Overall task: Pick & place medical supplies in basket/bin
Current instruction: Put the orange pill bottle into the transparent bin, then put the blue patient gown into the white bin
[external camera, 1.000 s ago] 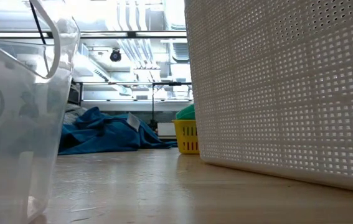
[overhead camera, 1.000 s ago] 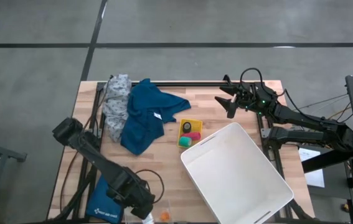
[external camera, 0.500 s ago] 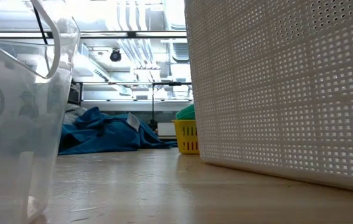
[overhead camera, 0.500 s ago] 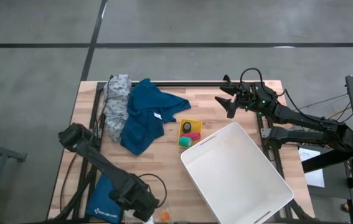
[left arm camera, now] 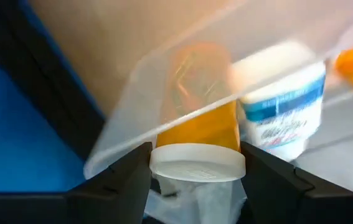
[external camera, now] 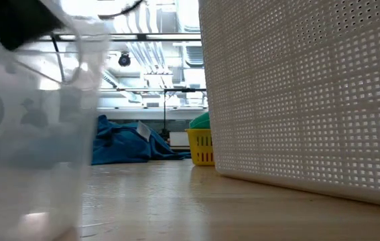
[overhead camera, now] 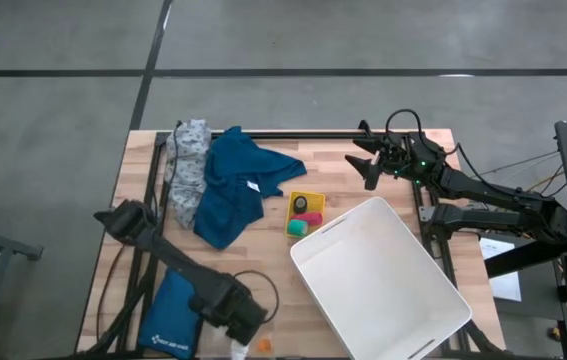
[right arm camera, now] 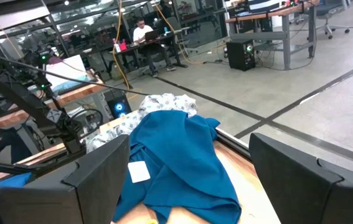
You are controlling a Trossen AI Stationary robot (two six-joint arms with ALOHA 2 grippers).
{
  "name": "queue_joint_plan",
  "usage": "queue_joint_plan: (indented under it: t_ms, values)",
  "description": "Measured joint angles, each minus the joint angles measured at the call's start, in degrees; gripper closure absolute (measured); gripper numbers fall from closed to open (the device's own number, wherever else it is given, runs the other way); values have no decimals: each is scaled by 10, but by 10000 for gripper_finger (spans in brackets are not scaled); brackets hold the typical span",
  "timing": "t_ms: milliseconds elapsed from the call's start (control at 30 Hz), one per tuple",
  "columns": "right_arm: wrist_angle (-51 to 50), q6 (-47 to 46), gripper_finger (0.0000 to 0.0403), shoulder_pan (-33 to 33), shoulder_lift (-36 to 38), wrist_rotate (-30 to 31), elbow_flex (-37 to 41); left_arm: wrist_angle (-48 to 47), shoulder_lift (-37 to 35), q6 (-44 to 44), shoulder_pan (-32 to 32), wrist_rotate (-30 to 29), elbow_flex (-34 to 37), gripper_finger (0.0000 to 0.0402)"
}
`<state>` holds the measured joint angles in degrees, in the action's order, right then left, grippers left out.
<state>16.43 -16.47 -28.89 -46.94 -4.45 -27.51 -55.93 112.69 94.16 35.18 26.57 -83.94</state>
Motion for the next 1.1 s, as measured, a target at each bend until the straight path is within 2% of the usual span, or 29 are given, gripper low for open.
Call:
queue_joint_plan:
  t_ms: [367, 633, 967, 1100]
  values:
    - [0, 0, 78, 0, 0, 0, 0, -23, -1, -77, -71, -2, 0, 176]
    - [0, 0, 78, 0, 0, 0, 0, -39, -3, -89, -73, 29, 0, 149]
    - [0, 0, 78, 0, 0, 0, 0, -53, -18, -89, -73, 33, 0, 100]
    - [0, 0, 78, 0, 0, 0, 0, -53, -53, -84, -72, 80, -7, 95]
